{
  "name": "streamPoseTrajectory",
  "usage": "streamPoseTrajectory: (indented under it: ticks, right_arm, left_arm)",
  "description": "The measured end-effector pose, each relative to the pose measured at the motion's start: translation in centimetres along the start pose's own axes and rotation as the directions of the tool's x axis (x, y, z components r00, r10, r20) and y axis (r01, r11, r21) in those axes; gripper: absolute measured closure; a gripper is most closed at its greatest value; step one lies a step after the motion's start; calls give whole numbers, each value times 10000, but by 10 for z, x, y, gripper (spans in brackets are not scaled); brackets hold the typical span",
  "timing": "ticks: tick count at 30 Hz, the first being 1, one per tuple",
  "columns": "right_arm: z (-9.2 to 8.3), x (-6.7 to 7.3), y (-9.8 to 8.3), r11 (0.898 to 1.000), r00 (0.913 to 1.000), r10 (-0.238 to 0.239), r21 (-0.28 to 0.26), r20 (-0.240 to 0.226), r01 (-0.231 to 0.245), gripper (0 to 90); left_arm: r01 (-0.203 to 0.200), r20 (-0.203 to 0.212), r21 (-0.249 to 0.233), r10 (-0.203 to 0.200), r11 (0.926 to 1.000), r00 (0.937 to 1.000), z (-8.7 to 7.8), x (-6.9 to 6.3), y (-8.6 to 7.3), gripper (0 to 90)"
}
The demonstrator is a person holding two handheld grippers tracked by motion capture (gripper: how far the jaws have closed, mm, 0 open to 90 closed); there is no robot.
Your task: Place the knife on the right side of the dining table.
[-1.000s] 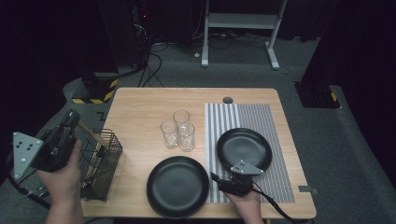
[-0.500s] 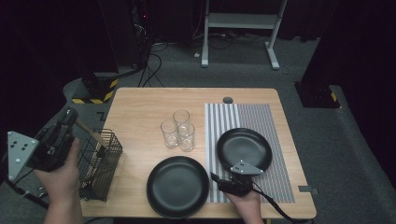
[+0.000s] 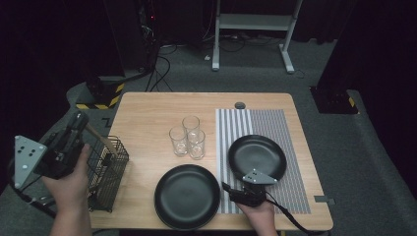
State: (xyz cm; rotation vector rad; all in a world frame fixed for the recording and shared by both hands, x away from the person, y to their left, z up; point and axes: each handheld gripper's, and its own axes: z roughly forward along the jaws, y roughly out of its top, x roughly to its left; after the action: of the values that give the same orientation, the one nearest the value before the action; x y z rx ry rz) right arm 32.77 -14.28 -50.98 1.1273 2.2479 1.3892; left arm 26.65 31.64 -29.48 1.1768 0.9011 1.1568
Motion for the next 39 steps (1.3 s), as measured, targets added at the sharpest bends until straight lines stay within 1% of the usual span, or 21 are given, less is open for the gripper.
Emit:
streamPoseTrajectory:
  ticks: [10,19,22,29,37,39]
  right_arm:
    - [0,0,0,10000,10000,-45,-8,45,45,343]
    - [1,0,0,10000,9999,-89,13,63,88,338]
    - [0,0,0,10000,9999,-80,-14,79,80,339]
    - [1,0,-1,9999,9999,-101,-23,59,101,342]
    - [1,1,-1,10000,10000,-86,-14,36,86,341]
    - [1,1,-1,10000,10000,-74,-8,33,74,341]
  left_arm:
    - [209,361,149,-214,9997,9991,5,-8,-7,835]
    - [268,703,343,-292,9990,9971,11,-19,-13,834]
    - [343,823,361,-372,9988,9959,13,-24,-15,834]
    - [376,1068,516,-429,9980,9933,17,-33,-21,834]
    - [409,1323,586,-484,9974,9900,22,-42,-24,834]
    - [423,1434,621,-508,9972,9884,23,-46,-26,834]
